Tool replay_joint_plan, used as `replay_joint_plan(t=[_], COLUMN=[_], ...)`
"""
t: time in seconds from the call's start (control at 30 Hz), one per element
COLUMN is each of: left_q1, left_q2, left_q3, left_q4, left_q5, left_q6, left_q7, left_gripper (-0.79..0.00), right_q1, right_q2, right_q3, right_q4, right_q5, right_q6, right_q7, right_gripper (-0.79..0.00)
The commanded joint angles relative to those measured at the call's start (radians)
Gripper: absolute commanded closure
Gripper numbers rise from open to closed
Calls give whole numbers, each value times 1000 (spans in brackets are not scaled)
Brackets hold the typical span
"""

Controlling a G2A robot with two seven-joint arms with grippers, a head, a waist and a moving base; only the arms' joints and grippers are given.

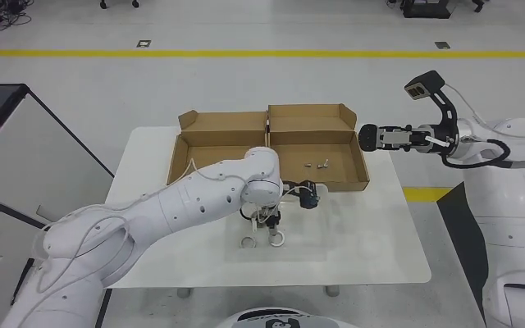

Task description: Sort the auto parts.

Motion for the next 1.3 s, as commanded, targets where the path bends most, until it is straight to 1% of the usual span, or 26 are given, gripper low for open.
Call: replay_joint_plan(t=[0.0, 0.03, 0.1, 0.17, 0.37, 0.47, 0.57, 0.67, 0.77, 0.8, 0.87, 0.93, 1.07, 1.27], left_q1=[8, 13, 25, 35, 59, 72, 89, 101, 106, 106, 108, 109, 110, 113], left_q2=[-9, -13, -20, -26, -41, -44, -47, -50, -53, -53, -54, -55, -54, -46], left_q3=[0, 0, 0, 0, 0, 0, 0, 0, 0, 0, 0, 0, 0, 0], left_q4=[6, 5, 3, 4, -1, -7, -1, 3, 7, 9, 12, 15, 13, 1], left_q5=[5, 9, 16, 22, 62, 122, 136, 152, 159, 162, 165, 163, 158, 155], left_q6=[-11, -15, -33, -39, -23, -32, -41, -41, -39, -37, -34, -31, -29, -14], left_q7=[11, 15, 34, 40, 23, 31, 41, 41, 39, 37, 34, 31, 29, 14], left_gripper=[-699, -702, -668, -665, -646, -683, -616, -526, -499, -471, -391, -369, -379, -363], right_q1=[0, 0, 0, 0, 0, 0, 0, 0, 0, 0, 0, 0, 0, 0], right_q2=[0, 0, 0, 0, 0, 0, 0, 0, 0, 0, 0, 0, 0, 0], right_q3=[0, 0, 0, 0, 0, 0, 0, 0, 0, 0, 0, 0, 0, 0], right_q4=[0, 0, 0, 0, 0, 0, 0, 0, 0, 0, 0, 0, 0, 0], right_q5=[0, 0, 0, 0, 0, 0, 0, 0, 0, 0, 0, 0, 0, 0], right_q6=[0, 0, 0, 0, 0, 0, 0, 0, 0, 0, 0, 0, 0, 0], right_q7=[0, 0, 0, 0, 0, 0, 0, 0, 0, 0, 0, 0, 0, 0], right_gripper=[-785, -785, -785, -785, -785, -785, -785, -785, -785, -785, -785, -785, -785, -785])
